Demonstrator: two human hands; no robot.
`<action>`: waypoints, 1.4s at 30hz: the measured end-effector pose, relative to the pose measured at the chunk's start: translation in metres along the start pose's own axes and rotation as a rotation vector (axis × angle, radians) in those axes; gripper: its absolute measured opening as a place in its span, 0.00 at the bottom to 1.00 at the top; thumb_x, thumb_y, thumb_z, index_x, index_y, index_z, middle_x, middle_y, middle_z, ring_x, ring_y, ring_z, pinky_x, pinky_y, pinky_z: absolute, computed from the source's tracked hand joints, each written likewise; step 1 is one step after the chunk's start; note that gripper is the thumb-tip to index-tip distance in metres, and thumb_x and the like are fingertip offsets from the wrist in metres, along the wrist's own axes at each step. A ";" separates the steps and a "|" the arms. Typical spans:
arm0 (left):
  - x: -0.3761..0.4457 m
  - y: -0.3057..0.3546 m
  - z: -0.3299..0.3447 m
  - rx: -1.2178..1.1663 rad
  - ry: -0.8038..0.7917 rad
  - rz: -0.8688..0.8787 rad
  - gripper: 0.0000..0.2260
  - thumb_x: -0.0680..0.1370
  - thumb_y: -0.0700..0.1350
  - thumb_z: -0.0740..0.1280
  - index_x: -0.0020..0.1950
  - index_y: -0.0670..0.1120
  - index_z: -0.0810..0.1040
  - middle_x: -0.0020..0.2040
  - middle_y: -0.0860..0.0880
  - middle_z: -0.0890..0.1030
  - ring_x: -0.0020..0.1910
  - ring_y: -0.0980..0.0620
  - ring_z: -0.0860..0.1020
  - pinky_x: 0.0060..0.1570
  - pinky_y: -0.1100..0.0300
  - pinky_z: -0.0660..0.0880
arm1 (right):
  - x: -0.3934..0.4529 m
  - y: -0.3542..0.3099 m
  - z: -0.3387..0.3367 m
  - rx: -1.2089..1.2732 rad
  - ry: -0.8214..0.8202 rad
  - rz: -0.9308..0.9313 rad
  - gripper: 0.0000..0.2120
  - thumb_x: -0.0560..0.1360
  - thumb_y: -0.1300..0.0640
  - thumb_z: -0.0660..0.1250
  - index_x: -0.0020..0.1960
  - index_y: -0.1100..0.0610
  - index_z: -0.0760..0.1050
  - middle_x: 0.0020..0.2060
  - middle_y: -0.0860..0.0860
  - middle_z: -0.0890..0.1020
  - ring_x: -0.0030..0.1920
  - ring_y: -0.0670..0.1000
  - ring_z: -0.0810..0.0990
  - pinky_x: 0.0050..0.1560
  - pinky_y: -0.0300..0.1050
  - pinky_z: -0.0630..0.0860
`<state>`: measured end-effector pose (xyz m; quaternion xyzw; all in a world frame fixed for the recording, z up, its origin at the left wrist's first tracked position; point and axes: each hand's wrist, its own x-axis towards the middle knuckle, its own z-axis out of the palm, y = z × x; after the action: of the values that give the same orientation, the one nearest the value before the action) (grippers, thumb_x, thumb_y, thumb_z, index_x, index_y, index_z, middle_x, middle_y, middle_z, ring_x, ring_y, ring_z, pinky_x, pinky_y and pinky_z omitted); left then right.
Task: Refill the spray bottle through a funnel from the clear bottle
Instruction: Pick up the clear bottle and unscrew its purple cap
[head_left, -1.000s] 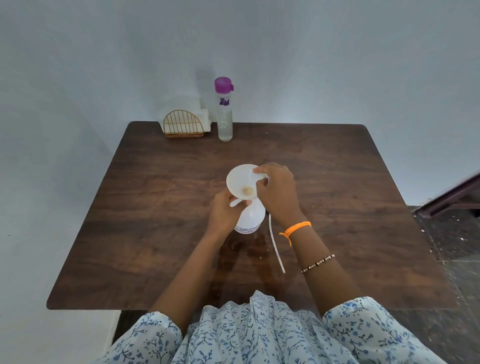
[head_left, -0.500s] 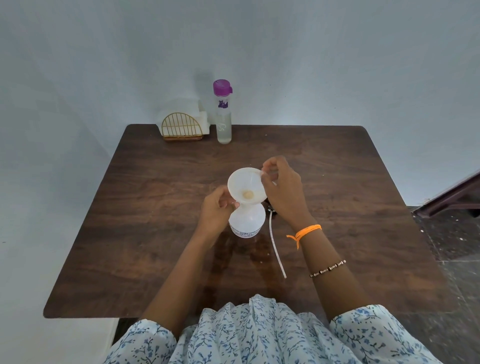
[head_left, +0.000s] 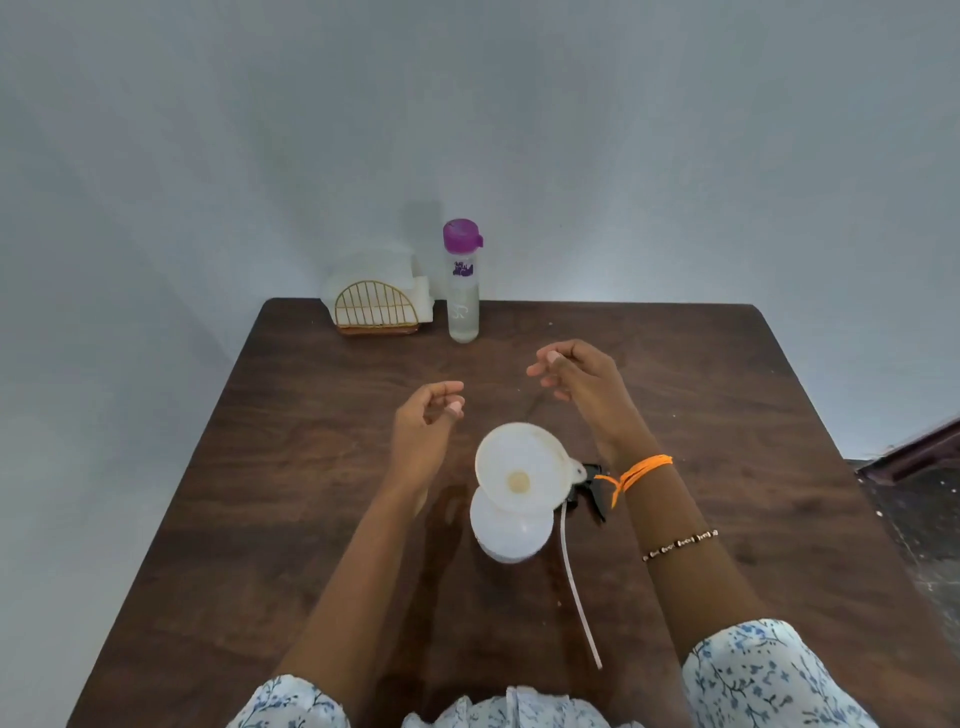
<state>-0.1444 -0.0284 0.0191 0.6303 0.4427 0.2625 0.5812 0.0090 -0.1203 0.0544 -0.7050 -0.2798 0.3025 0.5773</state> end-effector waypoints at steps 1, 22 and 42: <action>0.009 0.002 0.000 -0.007 0.013 -0.008 0.09 0.78 0.40 0.63 0.54 0.53 0.76 0.53 0.51 0.79 0.53 0.55 0.77 0.56 0.58 0.74 | 0.013 0.000 0.002 -0.013 -0.012 0.005 0.08 0.79 0.60 0.58 0.45 0.53 0.74 0.39 0.48 0.82 0.38 0.46 0.76 0.40 0.38 0.70; 0.137 -0.005 0.019 -0.036 0.123 -0.155 0.11 0.78 0.39 0.63 0.57 0.51 0.76 0.50 0.55 0.79 0.52 0.59 0.77 0.48 0.67 0.72 | 0.224 0.065 0.093 -0.324 -0.156 -0.037 0.26 0.67 0.61 0.73 0.62 0.60 0.68 0.57 0.56 0.78 0.57 0.54 0.75 0.57 0.48 0.73; 0.077 0.047 0.005 0.040 -0.252 0.162 0.33 0.71 0.41 0.73 0.69 0.62 0.60 0.66 0.61 0.69 0.65 0.66 0.68 0.59 0.70 0.65 | 0.091 -0.043 0.041 -0.151 0.013 -0.295 0.24 0.68 0.48 0.74 0.60 0.55 0.73 0.52 0.46 0.81 0.50 0.42 0.80 0.46 0.34 0.79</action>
<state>-0.0926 0.0386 0.0495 0.7035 0.3190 0.2185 0.5963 0.0367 -0.0190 0.0809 -0.6995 -0.3982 0.1879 0.5628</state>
